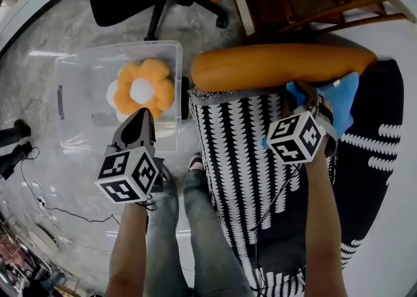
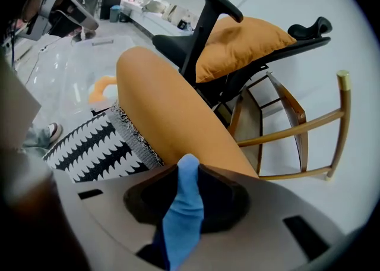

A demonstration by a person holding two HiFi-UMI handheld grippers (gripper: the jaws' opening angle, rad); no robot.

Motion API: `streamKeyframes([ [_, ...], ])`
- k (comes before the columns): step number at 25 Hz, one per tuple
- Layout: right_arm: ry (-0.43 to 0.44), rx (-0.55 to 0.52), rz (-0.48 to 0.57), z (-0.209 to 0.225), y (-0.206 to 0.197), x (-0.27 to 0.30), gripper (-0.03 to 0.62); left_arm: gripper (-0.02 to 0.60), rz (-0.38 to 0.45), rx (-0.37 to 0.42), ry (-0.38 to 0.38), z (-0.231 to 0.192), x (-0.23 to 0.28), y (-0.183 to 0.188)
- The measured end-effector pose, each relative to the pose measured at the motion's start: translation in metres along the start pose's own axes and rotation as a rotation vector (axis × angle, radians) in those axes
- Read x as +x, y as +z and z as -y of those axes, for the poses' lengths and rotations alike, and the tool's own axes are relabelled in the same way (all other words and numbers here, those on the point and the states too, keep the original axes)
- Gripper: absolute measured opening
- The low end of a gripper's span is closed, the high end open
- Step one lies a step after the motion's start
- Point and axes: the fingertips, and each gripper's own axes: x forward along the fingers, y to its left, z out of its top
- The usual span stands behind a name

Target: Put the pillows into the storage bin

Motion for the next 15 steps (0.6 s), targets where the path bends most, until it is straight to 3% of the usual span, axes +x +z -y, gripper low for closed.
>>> streamKeyframes([
  [15, -0.049, 0.182, 0.008, 0.022, -0.023, -0.072, 0.061, 0.011, -0.010, 0.111, -0.065, 0.024, -0.031, 0.039],
])
